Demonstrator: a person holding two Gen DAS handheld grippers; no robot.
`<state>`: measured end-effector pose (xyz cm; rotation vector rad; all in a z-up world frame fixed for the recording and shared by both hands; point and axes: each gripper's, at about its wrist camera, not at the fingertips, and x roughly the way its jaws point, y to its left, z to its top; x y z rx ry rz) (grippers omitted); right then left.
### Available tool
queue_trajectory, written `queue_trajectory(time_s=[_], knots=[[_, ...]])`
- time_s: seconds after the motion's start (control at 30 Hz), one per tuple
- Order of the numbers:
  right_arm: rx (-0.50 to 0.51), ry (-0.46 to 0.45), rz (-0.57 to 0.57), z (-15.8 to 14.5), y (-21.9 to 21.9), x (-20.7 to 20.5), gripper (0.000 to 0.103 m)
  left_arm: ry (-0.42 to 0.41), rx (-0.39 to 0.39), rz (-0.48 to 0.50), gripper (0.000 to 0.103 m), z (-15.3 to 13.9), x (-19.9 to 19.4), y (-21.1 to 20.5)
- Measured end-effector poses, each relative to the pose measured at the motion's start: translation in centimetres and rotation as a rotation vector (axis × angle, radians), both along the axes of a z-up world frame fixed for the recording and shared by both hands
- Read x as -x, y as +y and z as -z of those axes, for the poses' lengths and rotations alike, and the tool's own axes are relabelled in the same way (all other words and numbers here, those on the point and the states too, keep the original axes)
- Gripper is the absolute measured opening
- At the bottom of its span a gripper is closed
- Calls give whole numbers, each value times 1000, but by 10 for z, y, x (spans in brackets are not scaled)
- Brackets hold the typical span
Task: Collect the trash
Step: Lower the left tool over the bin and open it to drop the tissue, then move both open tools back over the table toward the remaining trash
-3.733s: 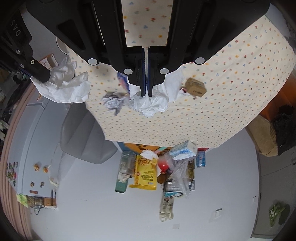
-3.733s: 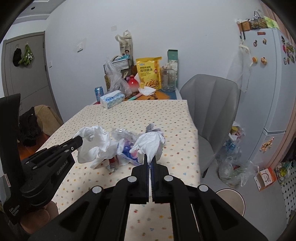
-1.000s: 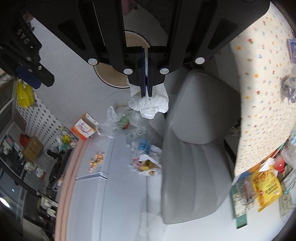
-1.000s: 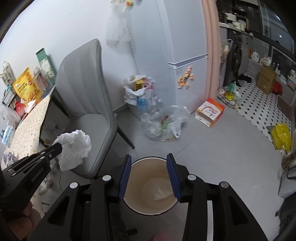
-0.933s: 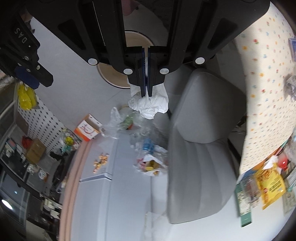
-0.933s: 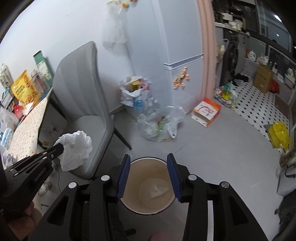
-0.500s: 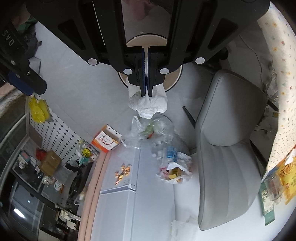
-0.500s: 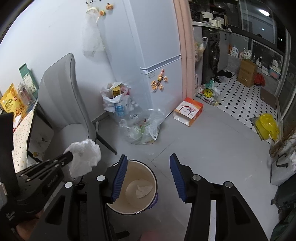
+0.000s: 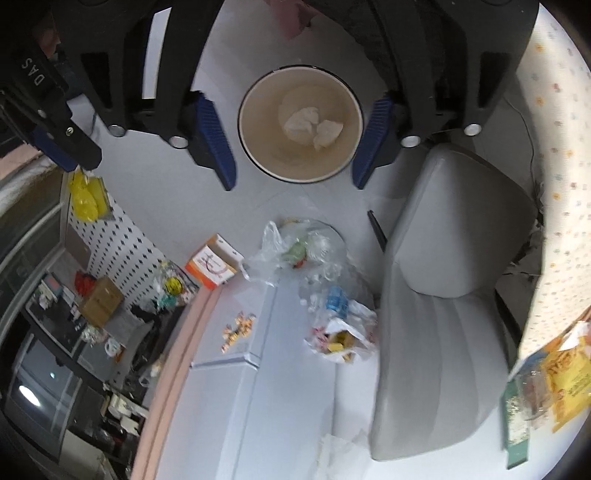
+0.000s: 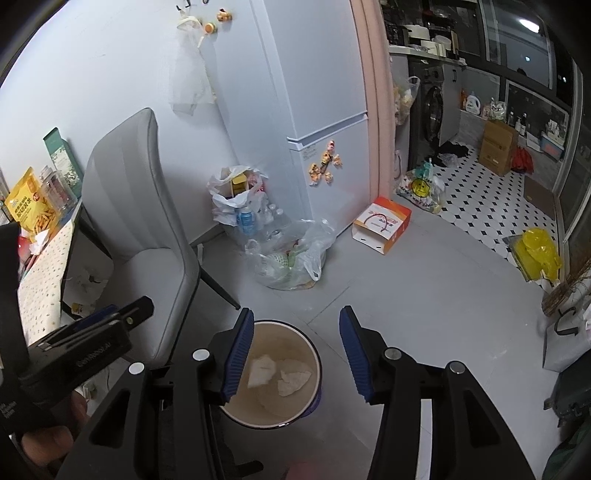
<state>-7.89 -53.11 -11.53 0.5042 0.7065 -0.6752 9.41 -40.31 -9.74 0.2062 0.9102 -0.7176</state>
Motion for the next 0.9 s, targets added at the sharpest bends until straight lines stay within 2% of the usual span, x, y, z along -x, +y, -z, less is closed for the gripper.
queue_trajectory(time_s=[0.13,0.2,0.43,0.6,0.9], knots=[[22,-19,-37,-10,17,-11,66,-56,15,-64,87,-20,-6,27],[38,-32,-64,-17,30,-17,70,-88,21,-100,91,-30,-8,43],[88,-72,-166,-41,81,-38,89,-161,45,-227,97,-59,-16,113],[119,-98,-245,-60,121,-54,95,-195,62,-312,97,-74,-19,167],[161,-124,-387,-86,195,-77,95,-226,96,-482,97,-87,-16,264]])
